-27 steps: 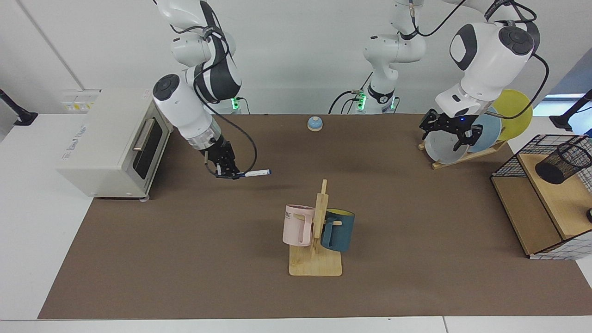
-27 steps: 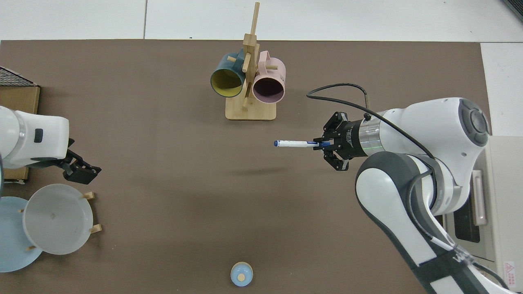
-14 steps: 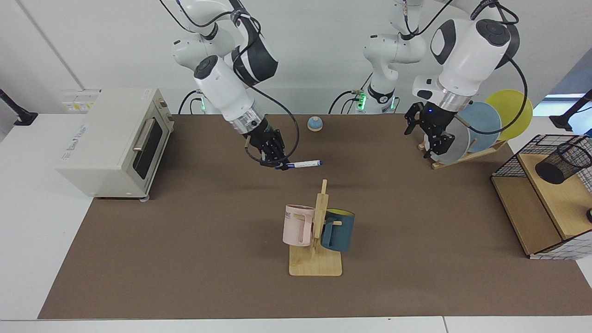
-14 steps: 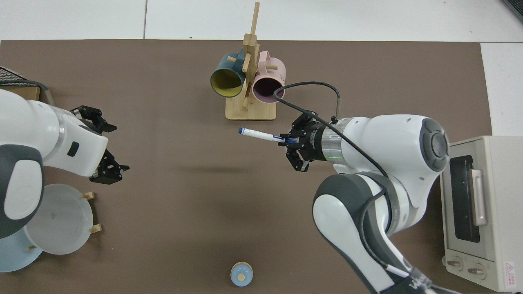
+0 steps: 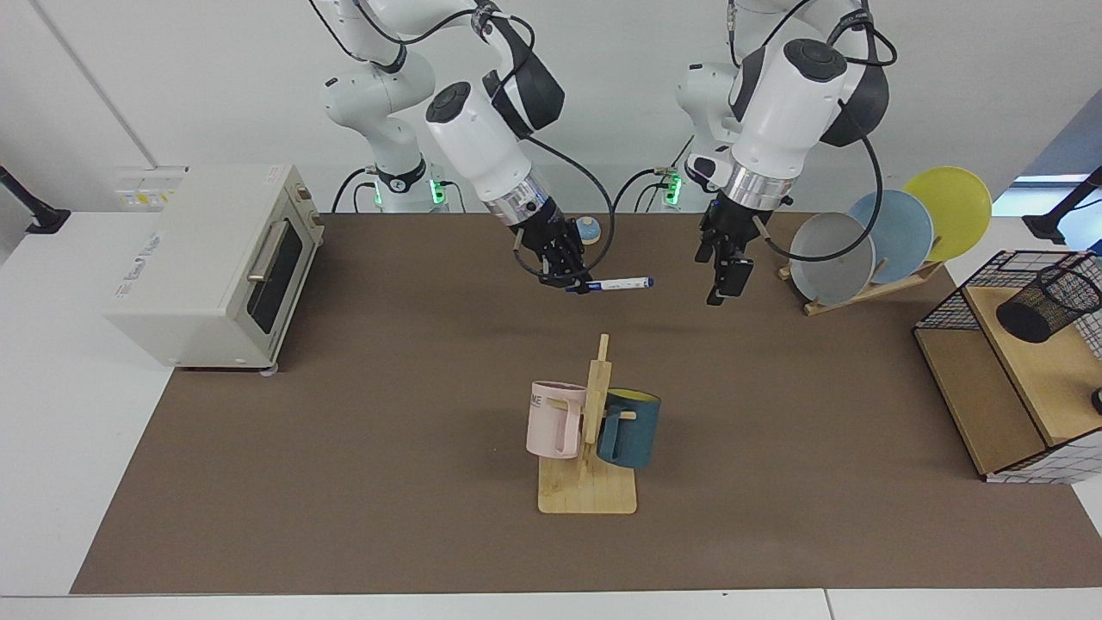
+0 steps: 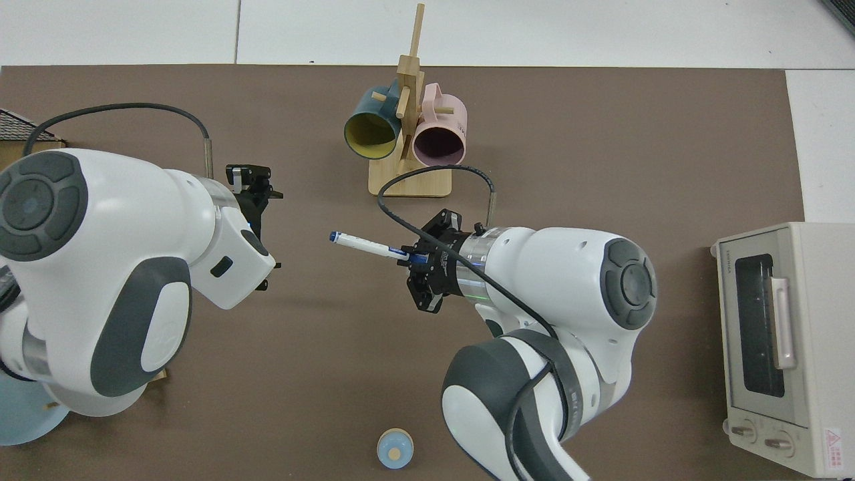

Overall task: Put markers into pen holder
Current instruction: 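Grasp the marker's capped end with the left gripper while the right gripper holds it, then open the right gripper and withdraw while the left gripper pulls the marker away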

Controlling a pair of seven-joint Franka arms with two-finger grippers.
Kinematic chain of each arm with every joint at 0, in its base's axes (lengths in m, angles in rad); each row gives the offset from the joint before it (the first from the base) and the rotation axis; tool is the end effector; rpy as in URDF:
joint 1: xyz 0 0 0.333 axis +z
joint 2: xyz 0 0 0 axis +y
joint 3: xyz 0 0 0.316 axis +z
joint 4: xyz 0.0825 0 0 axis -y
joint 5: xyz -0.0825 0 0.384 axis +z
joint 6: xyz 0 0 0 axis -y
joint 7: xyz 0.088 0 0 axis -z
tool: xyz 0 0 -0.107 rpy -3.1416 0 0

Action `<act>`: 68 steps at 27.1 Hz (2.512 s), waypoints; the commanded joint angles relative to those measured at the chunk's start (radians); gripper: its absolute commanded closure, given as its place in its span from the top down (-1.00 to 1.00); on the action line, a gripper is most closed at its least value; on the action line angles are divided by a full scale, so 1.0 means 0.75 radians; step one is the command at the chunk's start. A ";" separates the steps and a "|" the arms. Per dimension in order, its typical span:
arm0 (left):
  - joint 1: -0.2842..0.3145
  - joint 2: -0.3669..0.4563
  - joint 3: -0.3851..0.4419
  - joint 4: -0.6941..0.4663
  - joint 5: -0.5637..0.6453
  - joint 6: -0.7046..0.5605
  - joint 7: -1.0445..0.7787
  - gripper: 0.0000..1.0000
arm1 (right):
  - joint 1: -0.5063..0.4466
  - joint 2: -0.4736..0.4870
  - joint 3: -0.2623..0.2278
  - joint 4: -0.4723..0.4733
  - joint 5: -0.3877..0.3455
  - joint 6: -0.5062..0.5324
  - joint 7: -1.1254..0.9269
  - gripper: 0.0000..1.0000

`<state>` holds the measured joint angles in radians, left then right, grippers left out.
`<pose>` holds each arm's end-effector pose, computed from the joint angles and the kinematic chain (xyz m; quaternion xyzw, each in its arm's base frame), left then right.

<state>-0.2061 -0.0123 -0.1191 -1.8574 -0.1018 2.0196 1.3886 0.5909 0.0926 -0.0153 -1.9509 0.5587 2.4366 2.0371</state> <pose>0.5438 -0.1899 0.5355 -0.6650 0.7402 -0.0987 0.0037 0.5136 0.3350 0.4738 -0.5881 0.7566 0.1590 0.2377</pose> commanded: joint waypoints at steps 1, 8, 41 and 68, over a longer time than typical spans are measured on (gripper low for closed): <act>-0.008 0.033 -0.031 0.038 -0.014 0.052 0.053 1.00 | 0.036 -0.027 -0.008 -0.029 -0.041 0.020 -0.147 -1.00; -0.008 0.045 -0.068 0.024 -0.014 0.038 0.032 1.00 | 0.042 -0.038 -0.006 -0.043 -0.041 0.018 -0.192 -1.00; -0.007 0.010 -0.205 0.022 0.001 -0.208 -0.315 0.25 | 0.057 -0.058 -0.008 -0.064 -0.039 -0.009 -0.198 -1.00; 0.015 0.002 -0.083 0.030 0.133 -0.230 -0.330 -1.00 | -0.045 -0.062 -0.023 -0.056 -0.227 -0.277 -0.411 1.00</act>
<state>-0.2017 0.0019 -0.2322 -1.8310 -0.0751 1.8682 1.1422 0.6194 0.0721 -0.0342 -1.9752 0.4757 2.3440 1.8484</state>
